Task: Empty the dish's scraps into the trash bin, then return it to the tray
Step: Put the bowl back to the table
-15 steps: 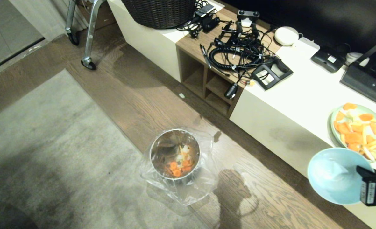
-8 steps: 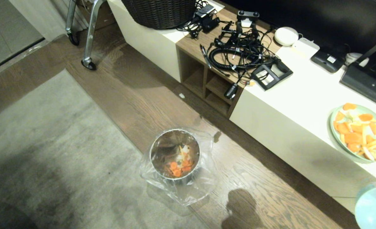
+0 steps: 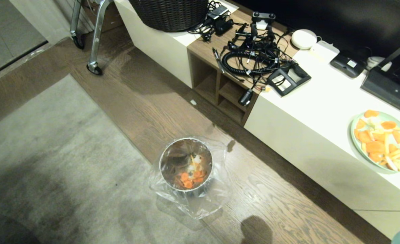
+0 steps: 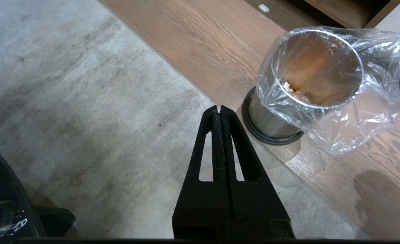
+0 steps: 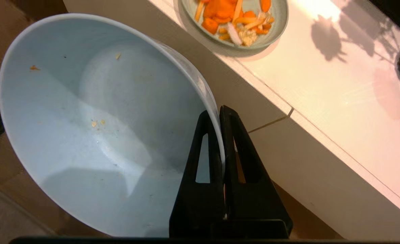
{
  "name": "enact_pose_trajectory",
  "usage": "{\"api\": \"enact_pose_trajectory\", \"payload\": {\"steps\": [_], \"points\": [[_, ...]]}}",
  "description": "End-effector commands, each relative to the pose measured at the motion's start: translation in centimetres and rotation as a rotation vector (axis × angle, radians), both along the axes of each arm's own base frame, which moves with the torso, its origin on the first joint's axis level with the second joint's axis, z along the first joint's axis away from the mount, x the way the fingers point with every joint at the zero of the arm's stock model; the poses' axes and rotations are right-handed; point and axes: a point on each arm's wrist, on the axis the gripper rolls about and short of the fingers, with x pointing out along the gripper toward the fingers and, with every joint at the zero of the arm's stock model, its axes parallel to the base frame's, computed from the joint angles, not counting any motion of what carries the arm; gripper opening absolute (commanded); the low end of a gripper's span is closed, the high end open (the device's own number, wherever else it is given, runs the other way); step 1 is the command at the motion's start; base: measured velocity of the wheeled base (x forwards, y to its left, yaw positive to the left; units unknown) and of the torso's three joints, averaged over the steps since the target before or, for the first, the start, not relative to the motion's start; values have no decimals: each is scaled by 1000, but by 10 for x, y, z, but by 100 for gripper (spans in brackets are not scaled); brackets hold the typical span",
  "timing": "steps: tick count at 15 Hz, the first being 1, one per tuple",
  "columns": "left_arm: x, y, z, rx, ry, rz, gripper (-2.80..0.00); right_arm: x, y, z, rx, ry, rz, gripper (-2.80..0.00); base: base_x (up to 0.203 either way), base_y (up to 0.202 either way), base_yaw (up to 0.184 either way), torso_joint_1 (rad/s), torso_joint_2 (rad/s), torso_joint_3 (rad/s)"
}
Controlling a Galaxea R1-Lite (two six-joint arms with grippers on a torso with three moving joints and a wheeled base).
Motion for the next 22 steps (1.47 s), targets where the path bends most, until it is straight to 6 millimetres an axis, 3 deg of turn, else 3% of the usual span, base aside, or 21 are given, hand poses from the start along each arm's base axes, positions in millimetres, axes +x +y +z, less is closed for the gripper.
{"api": "enact_pose_trajectory", "payload": {"steps": [1, 11, 16, 22], "points": [[0, 0, 0, 0, -1, 0, -280, -5, 0, 1, -4, -65, 1, -280, 0, 0, 0, 0, 0, 0], [0, 0, 0, 0, -1, 0, -280, -6, -3, 4, -11, -87, -119, -280, 0, 0, 0, 0, 0, 0], [0, 0, 0, 0, -1, 0, -280, -1, 6, -6, -14, -49, 256, -280, 0, 0, 0, 0, 0, 0], [0, 0, 0, 0, -1, 0, -280, -1, 6, -12, 59, -18, 266, -280, 0, 0, 0, 0, 0, 0]]}}
